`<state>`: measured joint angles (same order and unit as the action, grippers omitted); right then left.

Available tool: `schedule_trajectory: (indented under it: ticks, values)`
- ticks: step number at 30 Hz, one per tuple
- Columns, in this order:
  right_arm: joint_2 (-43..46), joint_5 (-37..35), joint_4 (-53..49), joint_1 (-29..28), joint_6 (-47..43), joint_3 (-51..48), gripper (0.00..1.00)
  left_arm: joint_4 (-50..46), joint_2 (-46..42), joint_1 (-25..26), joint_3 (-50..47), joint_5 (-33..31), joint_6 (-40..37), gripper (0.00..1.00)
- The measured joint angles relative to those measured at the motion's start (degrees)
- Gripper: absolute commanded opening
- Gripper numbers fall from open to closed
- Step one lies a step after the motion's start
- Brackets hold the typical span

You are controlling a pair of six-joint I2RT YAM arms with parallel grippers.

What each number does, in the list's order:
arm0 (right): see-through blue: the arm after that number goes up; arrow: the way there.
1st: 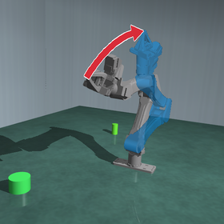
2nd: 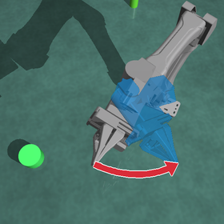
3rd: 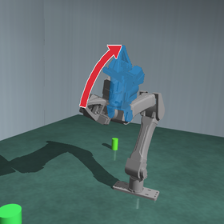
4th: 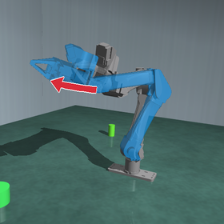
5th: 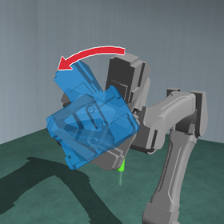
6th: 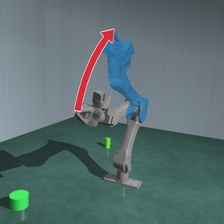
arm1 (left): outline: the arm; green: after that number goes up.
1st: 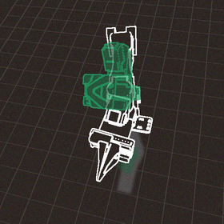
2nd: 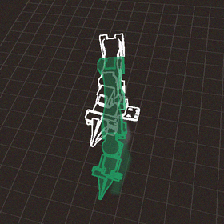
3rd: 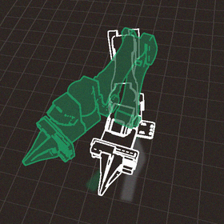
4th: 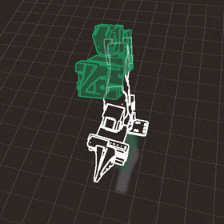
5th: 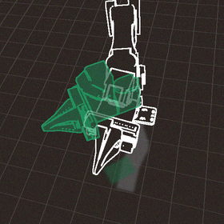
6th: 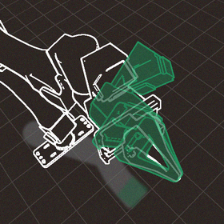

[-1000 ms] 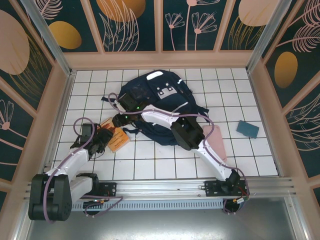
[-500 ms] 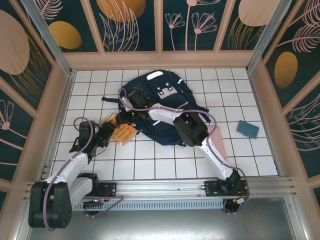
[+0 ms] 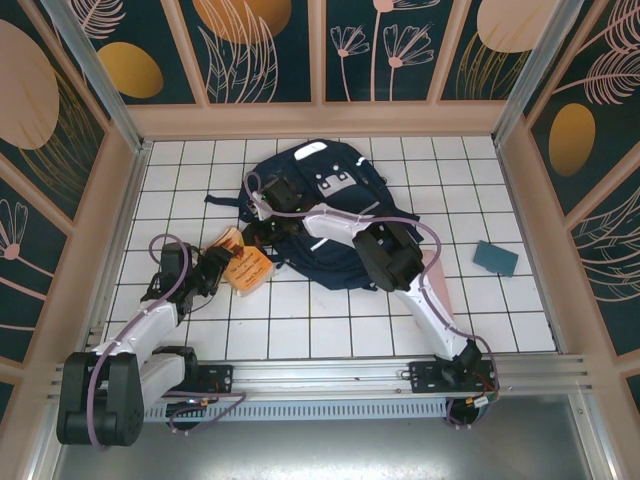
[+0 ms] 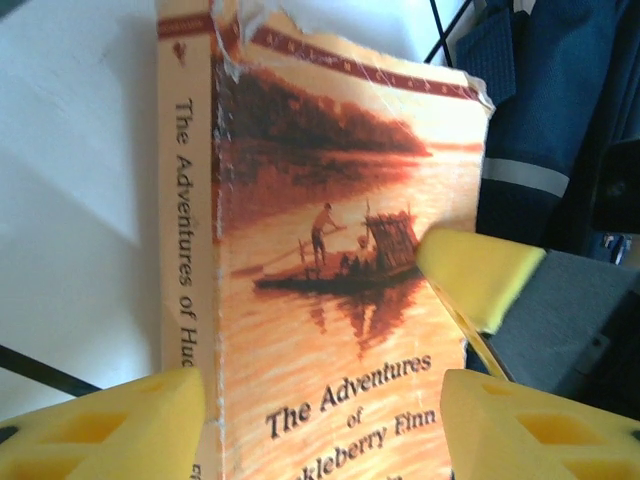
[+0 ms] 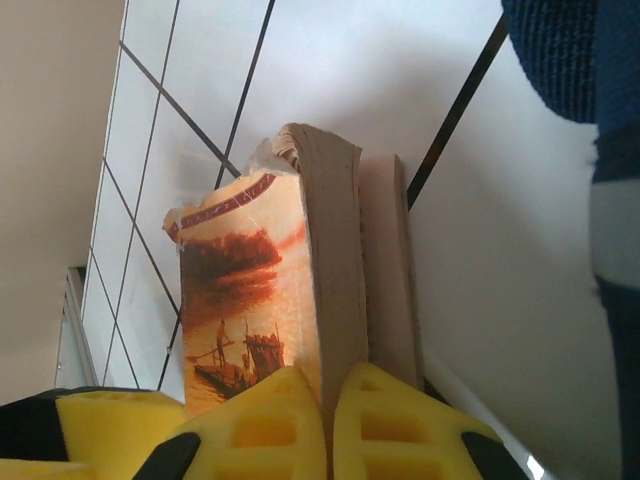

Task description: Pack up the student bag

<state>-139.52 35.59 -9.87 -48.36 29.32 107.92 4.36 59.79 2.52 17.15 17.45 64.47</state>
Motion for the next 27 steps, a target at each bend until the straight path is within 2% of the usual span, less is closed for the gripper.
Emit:
schedule_trajectory:
  ticks: [8,14,20,27]
  values:
    - [6.58,-0.57,-0.66,0.76,0.81,-3.04,0.00,-3.85,-2.05,0.00,2.69,-3.06,-2.36,0.98]
    - [13.44,1.97,3.30,4.02,4.48,-8.87,0.00,-3.41,-5.55,0.00,3.30,-0.94,-2.78,0.98]
    - [15.08,6.29,8.13,6.82,9.20,-13.07,0.00,3.50,-6.93,0.00,3.48,5.29,-2.01,0.98]
    - [15.32,11.45,14.08,7.04,14.47,-16.61,0.00,10.16,-2.23,0.00,3.67,10.99,-0.26,0.85]
